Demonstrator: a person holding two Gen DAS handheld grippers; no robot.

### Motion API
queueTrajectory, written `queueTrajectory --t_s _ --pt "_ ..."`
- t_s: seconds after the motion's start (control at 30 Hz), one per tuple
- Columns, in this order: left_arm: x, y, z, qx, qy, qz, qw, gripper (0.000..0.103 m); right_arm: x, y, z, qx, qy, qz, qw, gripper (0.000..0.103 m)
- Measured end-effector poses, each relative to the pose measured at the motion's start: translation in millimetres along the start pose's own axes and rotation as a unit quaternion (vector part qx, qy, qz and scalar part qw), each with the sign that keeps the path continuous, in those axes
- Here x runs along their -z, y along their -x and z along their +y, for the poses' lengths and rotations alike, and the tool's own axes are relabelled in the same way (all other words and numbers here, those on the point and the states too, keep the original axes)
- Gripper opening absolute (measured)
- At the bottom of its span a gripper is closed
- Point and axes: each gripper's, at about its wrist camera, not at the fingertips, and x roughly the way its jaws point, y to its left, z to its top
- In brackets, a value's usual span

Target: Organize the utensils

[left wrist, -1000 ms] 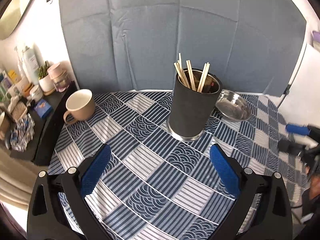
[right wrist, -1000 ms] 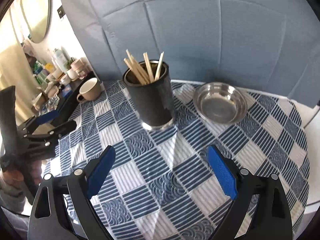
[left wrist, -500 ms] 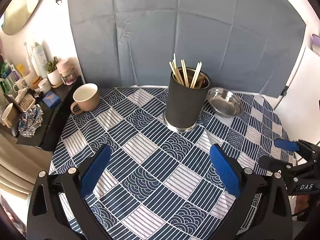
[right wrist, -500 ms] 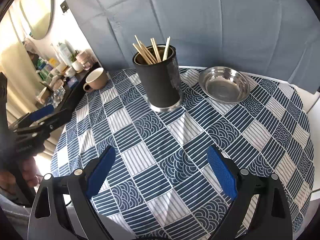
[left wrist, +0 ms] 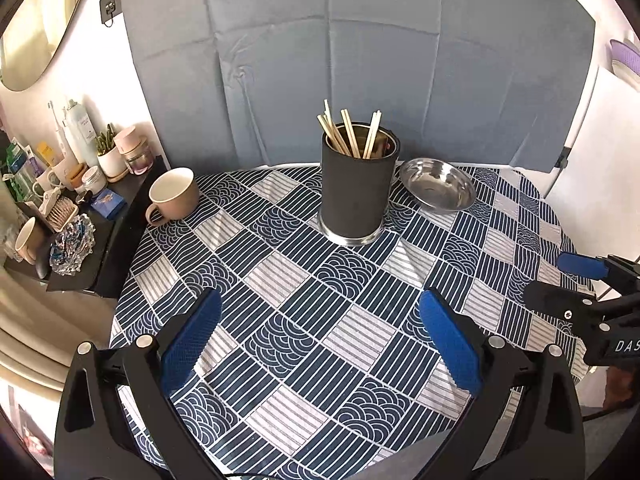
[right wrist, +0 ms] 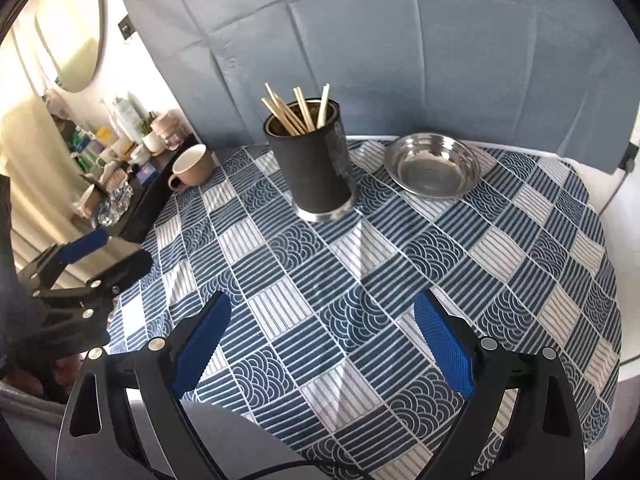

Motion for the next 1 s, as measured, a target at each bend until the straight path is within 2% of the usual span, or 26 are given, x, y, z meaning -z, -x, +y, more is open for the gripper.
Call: queueTrajectory --t_s 0.27,0.4,0.63,1.0 --pt "2.6 -0.8 14.2 -0.028 0.048 0.008 0.9984 0.097 8.5 -1.2 1.5 -0.002 -0.013 0.007 1.0 0.089" --pt "0.6 1.2 12.8 -0.026 0.047 0.002 0.9985 0.097 8.8 -0.8 8.4 -0.002 0.003 0.005 1.0 0.089" --pt "2.3 -0.9 11.6 -0.015 0.048 0.01 0.9987 0.097 9.2 -2.9 5.3 -0.012 -0.013 0.007 1.0 0.089" --pt "3.1 -3.8 14.4 -0.016 0.061 0.019 0.9978 0.097 9.6 -5.8 5.3 -0.01 -0.013 0.013 1.0 0.089"
